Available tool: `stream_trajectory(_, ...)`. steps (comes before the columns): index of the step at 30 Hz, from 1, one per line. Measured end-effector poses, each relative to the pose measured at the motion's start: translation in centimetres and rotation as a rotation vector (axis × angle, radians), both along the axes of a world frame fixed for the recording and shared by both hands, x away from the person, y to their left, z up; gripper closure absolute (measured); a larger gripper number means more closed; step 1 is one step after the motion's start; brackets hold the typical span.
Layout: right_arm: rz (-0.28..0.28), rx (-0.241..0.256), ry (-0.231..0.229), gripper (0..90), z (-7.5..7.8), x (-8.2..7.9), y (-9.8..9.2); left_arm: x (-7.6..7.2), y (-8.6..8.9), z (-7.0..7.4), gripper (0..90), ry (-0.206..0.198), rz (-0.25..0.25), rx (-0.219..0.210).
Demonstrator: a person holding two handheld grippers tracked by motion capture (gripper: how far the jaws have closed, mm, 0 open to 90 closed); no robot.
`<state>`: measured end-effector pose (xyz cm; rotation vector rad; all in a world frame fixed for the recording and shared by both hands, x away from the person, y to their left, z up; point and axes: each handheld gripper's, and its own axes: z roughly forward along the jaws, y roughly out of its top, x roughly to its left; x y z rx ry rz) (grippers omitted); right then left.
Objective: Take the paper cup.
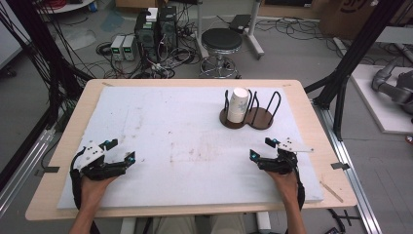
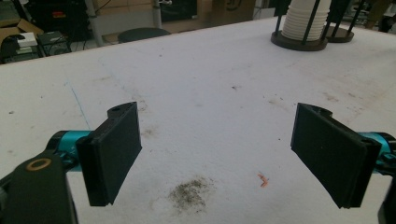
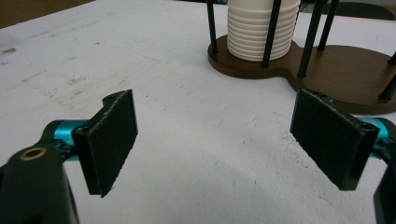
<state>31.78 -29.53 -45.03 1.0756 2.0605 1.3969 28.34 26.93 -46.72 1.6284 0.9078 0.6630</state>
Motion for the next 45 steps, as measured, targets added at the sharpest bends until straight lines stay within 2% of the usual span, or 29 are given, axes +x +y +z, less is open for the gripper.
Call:
stream_trajectory(5, 0.006, 0.002, 0.007, 15.3, 0.0, 0.0, 0.0, 0.1, 0.0, 0.0, 16.0, 0.008, 0.0, 0.005)
stream_trajectory(11, 0.019, 0.011, 0.022, 15.2, 0.0, 0.2, -0.1, -0.1, 0.0, 0.0, 16.0, -0.003, 0.004, 0.006)
stream_trajectory(18, 0.019, 0.009, 0.008, 15.2, 0.0, 0.0, -0.1, 0.0, -0.1, 0.0, 16.0, 0.0, 0.004, 0.014)
stream_trajectory(23, 0.032, 0.05, 0.022, 15.2, 0.3, 0.1, -0.9, 0.1, -0.1, 0.0, 16.0, 0.005, 0.003, 0.013)
stream_trajectory(26, 0.031, 0.098, -0.019, 15.2, 2.1, -0.1, -2.3, 0.1, -0.1, 0.0, 16.0, 0.006, 0.003, 0.013)
stream_trajectory(28, 0.025, 0.109, -0.059, 15.2, 3.7, -0.1, -2.9, 0.1, -0.1, 0.0, 16.0, 0.009, 0.003, 0.016)
stream_trajectory(29, 0.025, 0.109, -0.059, 15.2, 3.7, -0.1, -2.9, 0.1, -0.1, 0.0, 16.0, 0.011, 0.003, 0.015)
stream_trajectory(30, 0.036, 0.122, -0.079, 15.2, 5.5, 0.1, -3.4, 0.2, -0.1, 0.1, 16.0, 0.017, 0.002, 0.018)
stream_trajectory(36, 0.046, 0.099, -0.134, 15.2, 10.9, 1.5, -3.9, 0.2, -0.1, 0.1, 16.0, 0.017, 0.001, 0.018)
stream_trajectory(38, 0.044, 0.092, -0.136, 15.2, 11.5, 1.7, -3.9, 0.2, -0.1, 0.1, 16.0, 0.017, 0.001, 0.017)
stream_trajectory(40, 0.047, 0.072, -0.144, 15.2, 13.2, 2.5, -3.8, 0.2, -0.1, 0.1, 16.0, 0.018, 0.001, 0.016)
stream_trajectory(43, 0.05, 0.056, -0.142, 15.2, 14.0, 3.0, -3.6, 0.2, -0.1, 0.1, 16.0, 0.018, 0.001, 0.016)
stream_trajectory(44, 0.061, 0.038, -0.135, 15.2, 14.9, 3.7, -3.5, 0.2, -0.1, 0.1, 16.0, 0.018, 0.001, 0.016)
stream_trajectory(45, 0.065, 0.031, -0.13, 15.2, 15.2, 3.9, -3.4, 0.2, -0.1, 0.1, 16.0, 0.02, 0.0, 0.016)
